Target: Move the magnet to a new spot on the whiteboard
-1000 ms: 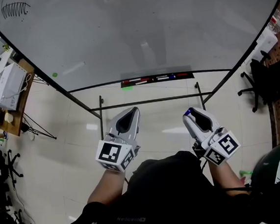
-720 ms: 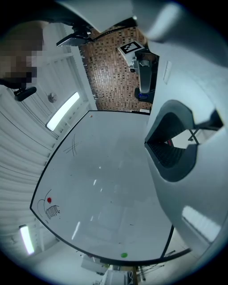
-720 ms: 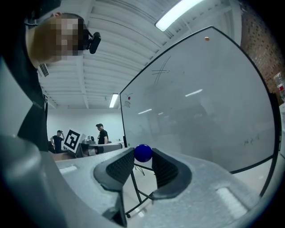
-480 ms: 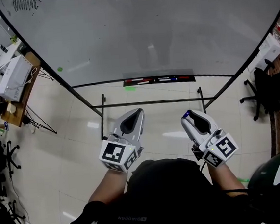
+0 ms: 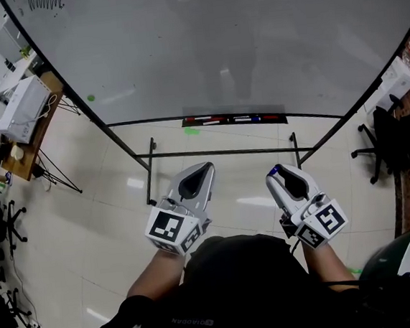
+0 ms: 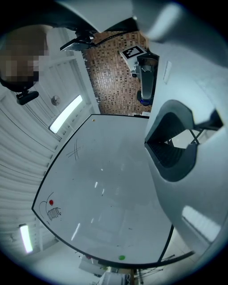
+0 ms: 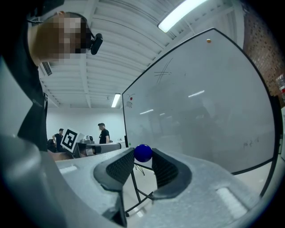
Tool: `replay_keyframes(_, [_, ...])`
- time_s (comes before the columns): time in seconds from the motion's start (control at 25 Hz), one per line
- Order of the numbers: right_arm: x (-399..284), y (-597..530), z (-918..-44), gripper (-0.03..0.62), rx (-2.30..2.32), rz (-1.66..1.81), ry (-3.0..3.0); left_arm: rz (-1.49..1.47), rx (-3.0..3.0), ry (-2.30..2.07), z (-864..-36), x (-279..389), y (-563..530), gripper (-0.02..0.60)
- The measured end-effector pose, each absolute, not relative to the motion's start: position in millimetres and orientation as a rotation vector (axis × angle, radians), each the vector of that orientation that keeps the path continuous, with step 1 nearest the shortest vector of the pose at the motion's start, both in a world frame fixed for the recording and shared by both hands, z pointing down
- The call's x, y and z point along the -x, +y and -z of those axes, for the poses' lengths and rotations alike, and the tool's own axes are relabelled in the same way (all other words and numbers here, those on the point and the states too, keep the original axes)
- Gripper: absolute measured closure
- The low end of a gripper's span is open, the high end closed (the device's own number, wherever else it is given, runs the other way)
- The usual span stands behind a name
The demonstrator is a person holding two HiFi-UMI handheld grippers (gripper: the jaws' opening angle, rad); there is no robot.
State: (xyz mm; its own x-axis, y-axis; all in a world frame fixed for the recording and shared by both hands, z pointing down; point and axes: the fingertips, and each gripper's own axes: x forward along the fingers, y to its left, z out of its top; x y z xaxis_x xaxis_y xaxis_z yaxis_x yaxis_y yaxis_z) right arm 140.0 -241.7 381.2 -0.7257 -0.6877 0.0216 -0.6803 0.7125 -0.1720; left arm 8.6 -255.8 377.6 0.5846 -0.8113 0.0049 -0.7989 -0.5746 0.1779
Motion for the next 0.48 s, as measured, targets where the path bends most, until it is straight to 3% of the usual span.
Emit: replay_keyframes(0.48, [-134.3,-239.7,-380.9,0.482,1.148,0.255,2.866,0.079,-2.619,-1.391,-382.1,-0.1,-254.3,0.566])
